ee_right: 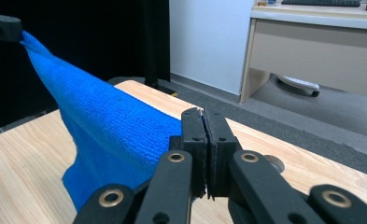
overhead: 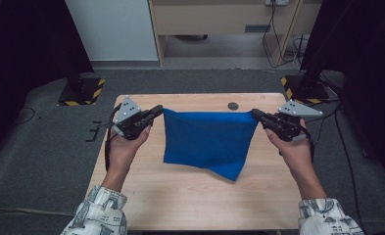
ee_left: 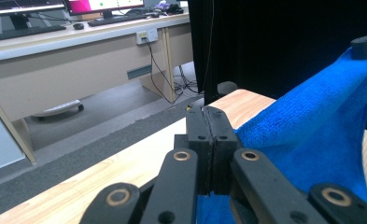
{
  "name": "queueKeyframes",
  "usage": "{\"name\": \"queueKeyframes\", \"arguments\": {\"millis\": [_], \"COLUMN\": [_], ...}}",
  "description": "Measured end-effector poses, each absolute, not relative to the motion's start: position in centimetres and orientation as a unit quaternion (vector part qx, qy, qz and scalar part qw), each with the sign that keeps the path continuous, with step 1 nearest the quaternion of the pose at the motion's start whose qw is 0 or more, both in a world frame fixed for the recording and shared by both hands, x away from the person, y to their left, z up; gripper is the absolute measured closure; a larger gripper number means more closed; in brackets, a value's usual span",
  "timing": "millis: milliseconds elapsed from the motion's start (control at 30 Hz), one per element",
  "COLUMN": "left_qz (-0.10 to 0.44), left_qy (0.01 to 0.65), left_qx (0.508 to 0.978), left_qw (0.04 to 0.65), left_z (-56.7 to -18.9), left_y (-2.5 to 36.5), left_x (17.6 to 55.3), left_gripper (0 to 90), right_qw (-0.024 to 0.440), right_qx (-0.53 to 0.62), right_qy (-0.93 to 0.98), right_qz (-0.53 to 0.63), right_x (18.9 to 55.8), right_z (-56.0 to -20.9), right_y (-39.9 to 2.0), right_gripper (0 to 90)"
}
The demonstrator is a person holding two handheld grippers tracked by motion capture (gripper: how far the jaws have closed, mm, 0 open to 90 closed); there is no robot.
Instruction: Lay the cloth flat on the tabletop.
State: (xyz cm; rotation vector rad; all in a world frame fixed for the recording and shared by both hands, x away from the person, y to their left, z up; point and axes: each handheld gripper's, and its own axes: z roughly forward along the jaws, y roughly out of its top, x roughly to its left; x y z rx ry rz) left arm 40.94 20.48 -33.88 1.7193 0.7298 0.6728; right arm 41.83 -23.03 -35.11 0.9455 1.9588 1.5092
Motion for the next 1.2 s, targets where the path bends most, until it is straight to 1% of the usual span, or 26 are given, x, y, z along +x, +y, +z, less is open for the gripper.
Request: {"name": "queueKeyframes", "arguments": {"millis": [333,700,900,1000,1067,1200], "left_qz": [0.286,0.295,0.289,0.278,0.277,0.271], "left_qy": [0.31,0.295,0.294,0.296,0.305,0.314], "left_qx": [0.725,0.722,0.732,0.738,0.752,0.755], "left_qw": [0.545,0.552,0.543,0.539,0.515,0.507], "left_z": [-33.5,-31.7,-30.7,-30.6,-31.5,-33.2], "left_y": [20.7,20.7,20.4,20.2,19.7,19.4], "left_x": [39.6,35.0,32.8,32.7,33.8,36.1], "left_gripper": [89.2,89.1,88.9,88.9,88.9,88.9], "right_qw": [0.248,0.258,0.263,0.262,0.259,0.251], "right_qx": [0.334,0.306,0.294,0.298,0.303,0.319], "right_qy": [0.712,0.703,0.704,0.709,0.715,0.73], "right_qz": [0.565,0.587,0.591,0.584,0.575,0.55], "right_x": [40.9,37.8,36.0,36.1,36.7,38.6], "right_z": [-34.5,-32.5,-31.5,-31.5,-32.0,-33.9], "right_y": [-23.0,-23.4,-23.8,-23.9,-23.9,-23.5], "right_gripper": [88.4,88.4,88.4,88.3,88.3,88.3]}}
